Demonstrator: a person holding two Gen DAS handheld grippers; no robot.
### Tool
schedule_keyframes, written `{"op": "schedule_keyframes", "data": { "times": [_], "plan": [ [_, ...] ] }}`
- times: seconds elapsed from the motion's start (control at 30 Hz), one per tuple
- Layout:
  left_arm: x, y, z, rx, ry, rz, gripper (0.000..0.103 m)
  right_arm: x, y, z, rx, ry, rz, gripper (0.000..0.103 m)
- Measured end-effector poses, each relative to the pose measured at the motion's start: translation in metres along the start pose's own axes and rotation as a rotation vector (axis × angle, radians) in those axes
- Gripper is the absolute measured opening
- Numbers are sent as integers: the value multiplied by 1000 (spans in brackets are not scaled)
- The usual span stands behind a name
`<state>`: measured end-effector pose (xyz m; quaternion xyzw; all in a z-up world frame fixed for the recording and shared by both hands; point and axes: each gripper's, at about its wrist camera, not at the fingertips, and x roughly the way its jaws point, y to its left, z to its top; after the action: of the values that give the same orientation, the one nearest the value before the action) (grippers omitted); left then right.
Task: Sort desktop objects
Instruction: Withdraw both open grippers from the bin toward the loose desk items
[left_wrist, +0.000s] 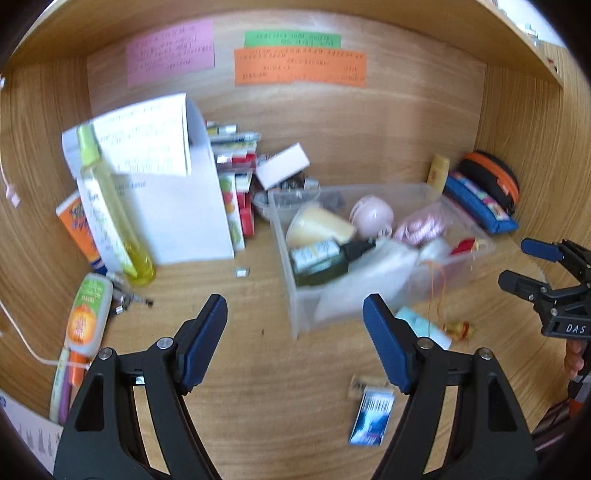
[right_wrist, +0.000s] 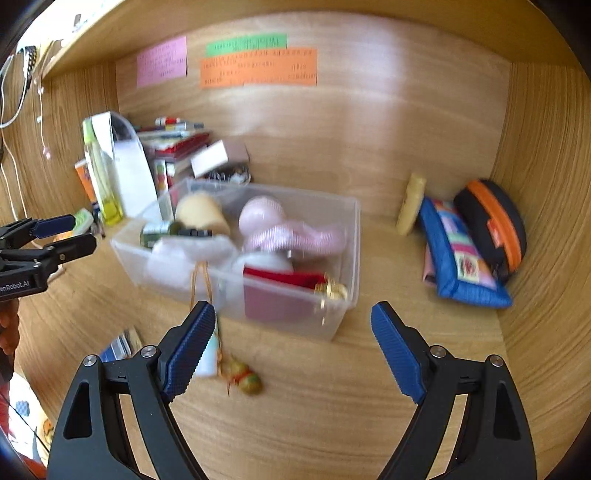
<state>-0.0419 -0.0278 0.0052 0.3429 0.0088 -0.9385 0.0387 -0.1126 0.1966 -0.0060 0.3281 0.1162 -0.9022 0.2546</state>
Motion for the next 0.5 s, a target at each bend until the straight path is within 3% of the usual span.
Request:
{"op": "schedule_keyframes", "data": {
  "times": [0.27, 0.5],
  "plan": [
    [5, -5, -37, 2, 89, -33, 76, 10, 12, -27, -59, 43, -27, 85],
    [8, -21, -60, -9, 144, -104, 76, 23, 18, -40, -104, 99, 19, 83]
  ]
}}
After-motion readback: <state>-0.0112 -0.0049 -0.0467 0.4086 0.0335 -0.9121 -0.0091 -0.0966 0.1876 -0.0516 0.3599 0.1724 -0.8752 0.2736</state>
